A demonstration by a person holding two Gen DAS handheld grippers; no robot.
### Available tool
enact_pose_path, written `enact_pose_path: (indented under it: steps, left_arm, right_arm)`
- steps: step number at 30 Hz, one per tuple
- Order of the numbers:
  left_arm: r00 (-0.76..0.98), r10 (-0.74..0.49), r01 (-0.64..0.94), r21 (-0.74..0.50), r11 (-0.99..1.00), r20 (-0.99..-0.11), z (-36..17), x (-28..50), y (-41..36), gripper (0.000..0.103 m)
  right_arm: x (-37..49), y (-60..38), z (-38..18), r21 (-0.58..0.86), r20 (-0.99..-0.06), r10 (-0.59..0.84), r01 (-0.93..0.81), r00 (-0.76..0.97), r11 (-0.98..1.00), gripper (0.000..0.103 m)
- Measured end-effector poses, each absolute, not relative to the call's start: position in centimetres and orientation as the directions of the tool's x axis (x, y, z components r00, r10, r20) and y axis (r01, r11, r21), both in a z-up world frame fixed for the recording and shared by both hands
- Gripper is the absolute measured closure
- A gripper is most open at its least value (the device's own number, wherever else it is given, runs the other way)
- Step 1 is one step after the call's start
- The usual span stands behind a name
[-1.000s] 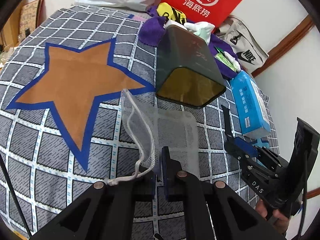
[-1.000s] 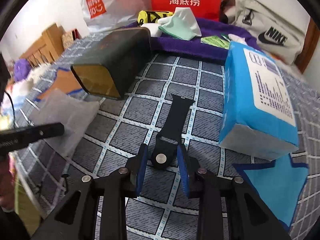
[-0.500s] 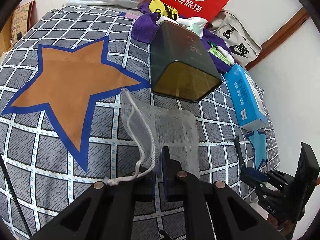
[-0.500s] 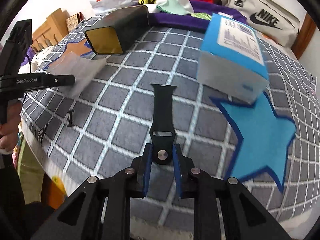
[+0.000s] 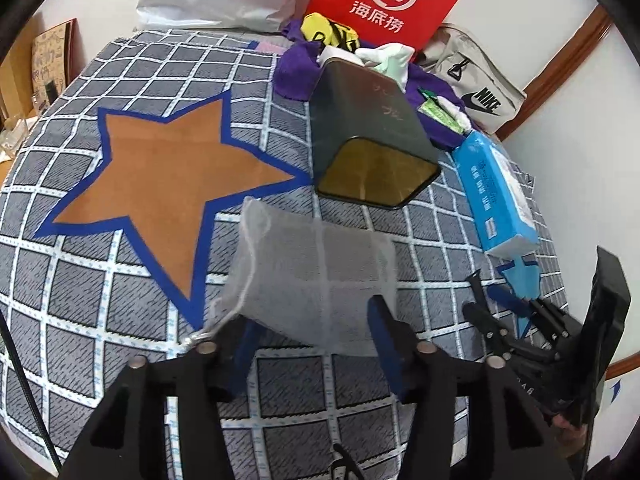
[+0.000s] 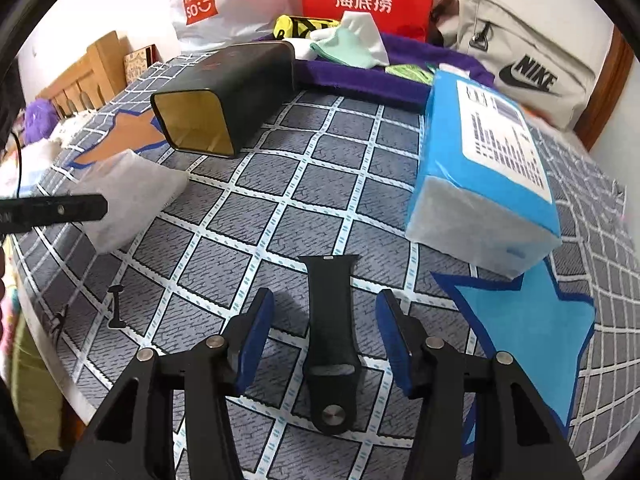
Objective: Organize soft objects
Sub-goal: 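Lift the mesh bag with the left tool while the right tool carries the strap toward the towel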
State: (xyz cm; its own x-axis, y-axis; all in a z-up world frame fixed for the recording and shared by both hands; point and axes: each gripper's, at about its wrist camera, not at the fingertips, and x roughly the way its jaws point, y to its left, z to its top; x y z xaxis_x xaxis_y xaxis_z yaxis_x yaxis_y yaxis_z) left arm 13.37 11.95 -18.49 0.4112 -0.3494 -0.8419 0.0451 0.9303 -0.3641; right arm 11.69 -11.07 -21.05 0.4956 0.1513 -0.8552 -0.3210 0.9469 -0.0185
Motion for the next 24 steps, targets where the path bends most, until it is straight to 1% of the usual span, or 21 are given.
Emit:
enact_pose_path:
  steps: [1,2,3,4,5,7,11,14,15,16,17,18,19,20,21,22,24]
  left_arm:
    - [0.413,-0.347,0.049,-0.359,0.932,-0.842,-18.6,13.5,11.7,0.041]
    - [0.413,-0.338,0.052,-0.349,0.936,-0.846,-18.7,13.7,11.4,0.037]
    - [0.412,-0.315,0.051,-0.324,0.945,-0.855,-18.9,14.0,10.9,0.037]
    - [0.411,-0.301,0.048,-0.309,0.95,-0.861,-19.1,14.1,10.6,0.035]
    - [0.42,-0.284,0.053,-0.289,0.956,-0.862,-19.1,14.2,10.1,0.029]
    - [0.429,-0.242,0.062,-0.239,0.969,-0.87,-19.1,14.4,8.8,0.023]
    - [0.444,-0.079,0.072,-0.053,0.996,-0.892,-19.8,14.8,6.0,0.018]
    - [0.465,-0.049,0.042,-0.033,0.999,-0.884,-19.9,15.1,5.2,0.017]
    - [0.469,-0.041,0.04,-0.025,0.999,-0.882,-19.9,15.1,5.1,0.02]
    - [0.478,-0.035,0.041,-0.017,0.999,-0.877,-19.8,15.1,4.9,0.03]
    - [0.485,-0.041,0.044,-0.023,0.999,-0.873,-19.6,15.1,4.8,0.044]
    - [0.486,-0.056,0.052,-0.035,0.998,-0.872,-19.5,15.1,4.7,0.052]
    - [0.485,-0.074,0.065,-0.048,0.997,-0.871,-19.4,15.0,4.5,0.07]
    - [0.477,-0.112,0.087,-0.081,0.993,-0.872,-19.2,15.1,4.4,0.084]
    - [0.469,-0.135,0.094,-0.103,0.99,-0.873,-19.2,15.0,4.2,0.09]
    - [0.462,-0.163,0.1,-0.131,0.986,-0.872,-19.1,15.0,4.3,0.093]
    - [0.466,-0.183,0.105,-0.151,0.983,-0.866,-18.7,14.7,4.4,0.093]
  right_arm:
    - [11.6,-11.1,-21.0,-0.021,-0.855,0.152,-0.324,0.496,0.946,0.073]
    - [11.5,-11.3,-20.9,-0.024,-0.856,0.15,-0.329,0.494,0.944,0.079]
    - [11.5,-11.5,-20.9,-0.016,-0.858,0.158,-0.334,0.488,0.942,0.082]
    - [11.5,-11.9,-20.9,-0.003,-0.86,0.17,-0.337,0.482,0.942,0.082]
    - [11.4,-12.1,-20.9,0.006,-0.861,0.177,-0.338,0.477,0.941,0.082]
    - [11.1,-12.6,-20.8,0.013,-0.863,0.182,-0.339,0.471,0.941,0.083]
    - [10.3,-14.2,-20.6,0.041,-0.867,0.191,-0.318,0.46,0.947,0.083]
    - [9.9,-15.9,-20.4,0.048,-0.865,0.182,-0.284,0.468,0.958,0.083]
    - [9.8,-16.4,-20.2,0.05,-0.863,0.179,-0.273,0.472,0.961,0.083]
    - [9.7,-16.9,-20.0,0.053,-0.86,0.176,-0.259,0.478,0.964,0.083]
    - [9.6,-17.4,-19.8,0.058,-0.856,0.176,-0.247,0.487,0.967,0.083]
    - [9.6,-17.8,-19.5,0.062,-0.851,0.177,-0.24,0.494,0.969,0.083]
    - [9.4,-18.3,-19.1,0.066,-0.845,0.178,-0.232,0.504,0.971,0.083]
    - [9.4,-18.5,-18.9,0.067,-0.841,0.178,-0.227,0.511,0.972,0.083]
    - [9.4,-18.8,-18.7,0.068,-0.836,0.178,-0.223,0.519,0.972,0.083]
    - [9.3,-19.0,-18.4,0.069,-0.831,0.178,-0.221,0.526,0.973,0.083]
    - [9.3,-19.6,-17.6,0.069,-0.821,0.18,-0.218,0.542,0.973,0.083]
